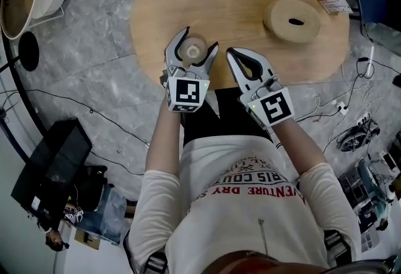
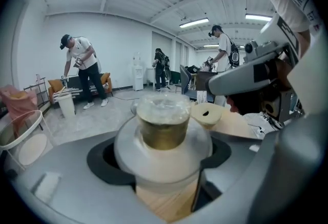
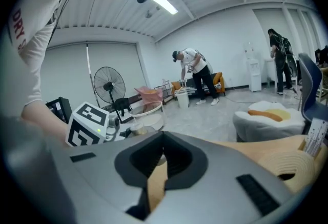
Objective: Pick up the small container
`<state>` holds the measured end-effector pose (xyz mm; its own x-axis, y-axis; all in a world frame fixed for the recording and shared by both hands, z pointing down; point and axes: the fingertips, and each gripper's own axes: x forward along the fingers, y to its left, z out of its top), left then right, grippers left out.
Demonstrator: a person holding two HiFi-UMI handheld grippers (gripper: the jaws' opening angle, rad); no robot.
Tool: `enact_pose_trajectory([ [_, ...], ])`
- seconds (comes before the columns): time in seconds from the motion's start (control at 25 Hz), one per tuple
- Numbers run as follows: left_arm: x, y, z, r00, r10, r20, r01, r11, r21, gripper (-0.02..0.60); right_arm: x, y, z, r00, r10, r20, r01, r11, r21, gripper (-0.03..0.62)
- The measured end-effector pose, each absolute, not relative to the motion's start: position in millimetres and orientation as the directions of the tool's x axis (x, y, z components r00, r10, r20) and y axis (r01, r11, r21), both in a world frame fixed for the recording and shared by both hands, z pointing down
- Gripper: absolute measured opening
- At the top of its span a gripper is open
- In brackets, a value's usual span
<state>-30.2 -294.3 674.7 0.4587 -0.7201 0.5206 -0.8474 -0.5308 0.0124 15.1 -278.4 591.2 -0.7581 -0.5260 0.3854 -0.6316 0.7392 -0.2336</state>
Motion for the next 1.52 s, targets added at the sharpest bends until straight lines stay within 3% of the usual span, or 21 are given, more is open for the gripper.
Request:
enact_pose_trajectory([
  [0.64,-29,-277,427,0.474,-0.819,0.324,-0.850,-0.522,-0.075,0.342,51,-280,412,-0.749,-0.603,0.274,-0.642,0.763,-0.077,-0.003],
  [1.2,-32,-242,309,0.469,-0.867,0.168,-0.866,-0.489,-0.108,0.342,76,-274,313,-0.730,-0.674,0.112,-0.677,0.736,0.013,-0.003],
  [1.52,-27,-238,296,0.467,-0.871,0.152,-0.862,-0.487,-0.140,0.342,67,-271,298,-0.755,-0.650,0.084,-0.652,0.758,0.010,-0.005],
])
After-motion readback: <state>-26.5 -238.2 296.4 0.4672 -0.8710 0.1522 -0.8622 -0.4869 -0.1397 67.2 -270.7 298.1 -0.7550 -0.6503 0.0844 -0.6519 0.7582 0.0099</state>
